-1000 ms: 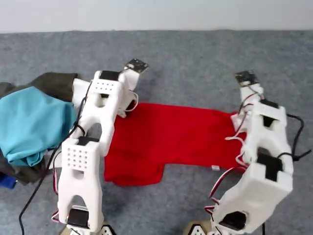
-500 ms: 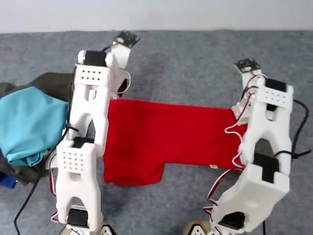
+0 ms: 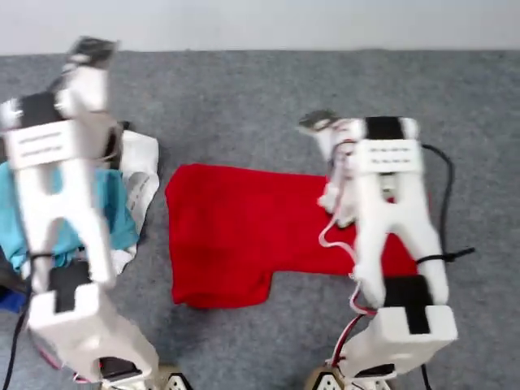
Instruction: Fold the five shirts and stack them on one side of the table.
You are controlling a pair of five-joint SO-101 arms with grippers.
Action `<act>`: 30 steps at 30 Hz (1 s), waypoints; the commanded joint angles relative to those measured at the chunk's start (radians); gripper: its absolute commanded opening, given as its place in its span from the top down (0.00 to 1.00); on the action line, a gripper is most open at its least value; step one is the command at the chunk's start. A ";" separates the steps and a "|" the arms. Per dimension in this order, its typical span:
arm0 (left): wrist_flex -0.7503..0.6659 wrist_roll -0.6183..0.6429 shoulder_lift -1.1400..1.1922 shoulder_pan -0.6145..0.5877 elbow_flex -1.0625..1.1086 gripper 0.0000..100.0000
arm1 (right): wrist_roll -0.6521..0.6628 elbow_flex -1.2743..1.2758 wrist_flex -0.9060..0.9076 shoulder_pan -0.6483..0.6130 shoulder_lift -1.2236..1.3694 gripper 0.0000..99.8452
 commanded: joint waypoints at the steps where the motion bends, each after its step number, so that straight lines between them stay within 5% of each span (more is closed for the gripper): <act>1: 0.023 -0.071 -0.137 -0.147 0.059 0.98 | 0.003 -0.046 0.030 -0.157 -0.061 0.95; 12: 0.021 -0.126 -0.285 -0.379 0.205 0.98 | -0.166 0.083 -0.208 -0.575 0.094 0.95; 22: 0.021 -0.126 -0.319 -0.387 0.205 0.98 | -0.189 0.092 -0.239 -0.607 0.332 0.95; 30: 0.006 -0.124 -0.311 -0.382 0.205 0.98 | -0.141 0.152 -0.182 -0.605 0.234 0.95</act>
